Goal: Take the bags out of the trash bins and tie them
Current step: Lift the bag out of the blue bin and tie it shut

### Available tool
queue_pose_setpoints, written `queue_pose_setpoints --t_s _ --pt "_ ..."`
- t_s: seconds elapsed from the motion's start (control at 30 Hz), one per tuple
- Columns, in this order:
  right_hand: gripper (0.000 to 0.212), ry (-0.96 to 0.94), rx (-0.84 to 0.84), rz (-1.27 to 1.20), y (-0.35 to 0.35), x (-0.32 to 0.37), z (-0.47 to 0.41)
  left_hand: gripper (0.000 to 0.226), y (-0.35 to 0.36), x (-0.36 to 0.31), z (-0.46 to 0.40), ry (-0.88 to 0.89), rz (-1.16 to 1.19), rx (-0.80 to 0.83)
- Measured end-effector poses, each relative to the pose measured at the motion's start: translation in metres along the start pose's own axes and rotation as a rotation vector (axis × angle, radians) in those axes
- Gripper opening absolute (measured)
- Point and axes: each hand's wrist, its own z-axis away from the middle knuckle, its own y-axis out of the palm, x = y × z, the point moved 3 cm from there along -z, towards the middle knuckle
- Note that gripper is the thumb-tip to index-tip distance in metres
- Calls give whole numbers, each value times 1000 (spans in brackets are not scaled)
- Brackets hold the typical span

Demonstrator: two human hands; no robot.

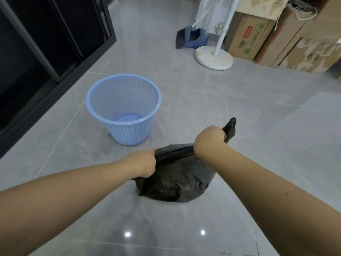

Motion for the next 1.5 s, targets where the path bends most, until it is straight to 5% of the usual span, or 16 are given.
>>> queue_pose_setpoints --t_s 0.1,0.23,0.3,0.43,0.53,0.67,0.87,1.0,1.17,1.27,1.37,1.5 --pt "11 46 137 -3 17 -6 0 20 4 0 0 -51 36 -59" --pt "17 78 235 56 33 -7 3 79 20 5 8 -213 124 142" --pt "14 75 271 100 36 -8 3 88 29 5 9 -208 46 271" --pt "18 65 282 37 29 -3 3 40 47 1 4 -248 16 586" --pt "13 -14 289 -114 23 -4 -3 29 49 5 2 -306 20 648" --pt "18 -120 197 -276 5 -21 -10 30 39 10 -2 -385 409 561" --pt "20 -14 -98 -436 -24 -67 -16 32 -8 10 -14 -344 1072 160" --pt "14 59 10 -409 5 -59 -16 24 -18 14 -7 -277 1096 -53" --pt "35 116 256 -309 58 -30 -12 16 10 12 1 -238 873 145" --pt "11 35 329 -213 56 -35 -8 20 17 14 3 -312 850 395" --pt "37 -2 410 -261 52 -46 -6 16 15 17 2 -364 818 578" --pt "53 -15 453 -294 42 -59 4 32 5 17 -1 -341 904 550"
